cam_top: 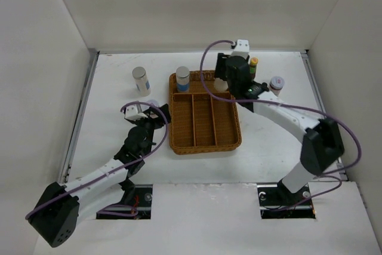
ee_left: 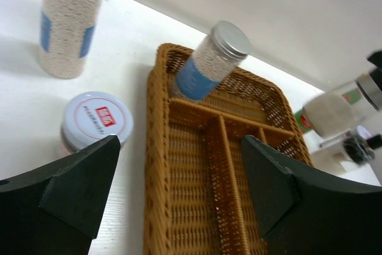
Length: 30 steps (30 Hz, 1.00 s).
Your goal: Organize the condiment bottles
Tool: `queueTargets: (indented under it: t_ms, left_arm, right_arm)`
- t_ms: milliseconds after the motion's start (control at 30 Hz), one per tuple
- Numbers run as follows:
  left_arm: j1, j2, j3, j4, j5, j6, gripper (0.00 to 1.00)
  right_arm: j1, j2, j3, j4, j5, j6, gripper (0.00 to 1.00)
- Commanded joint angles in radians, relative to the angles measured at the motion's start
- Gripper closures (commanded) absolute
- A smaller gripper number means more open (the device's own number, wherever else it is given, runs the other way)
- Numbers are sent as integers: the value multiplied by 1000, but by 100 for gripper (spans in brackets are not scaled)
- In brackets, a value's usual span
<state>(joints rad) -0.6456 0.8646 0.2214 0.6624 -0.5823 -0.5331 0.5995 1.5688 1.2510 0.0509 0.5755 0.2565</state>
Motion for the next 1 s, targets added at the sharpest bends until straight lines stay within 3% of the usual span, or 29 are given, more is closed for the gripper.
queueTargets:
  t_ms: [0, 200, 400, 533, 700, 833, 967]
  left_arm:
    - [31, -4, -19, 37, -22, -22, 18]
    - [62, 34, -17, 37, -24, -27, 18]
    - [82, 56, -14, 37, -33, -27, 17]
    - [85, 79, -11, 36, -47, -27, 17]
    - [93, 134, 33, -35, -86, -25, 12]
    - [97, 169, 97, -121, -88, -8, 7]
    - [126, 209, 182, -274, -93, -7, 6]
  right_arm:
    - [13, 136, 181, 135, -94, -42, 42]
    - [16, 381, 386, 118, -135, -48, 42]
    - [35, 485, 409, 115, -151, -30, 40]
    - [53, 504, 381, 113, -137, -26, 28]
    - [58, 432, 335, 121, -126, -11, 2]
    - [58, 266, 233, 130, -129, 23, 0]
    - [58, 50, -3, 196, -124, 73, 0]
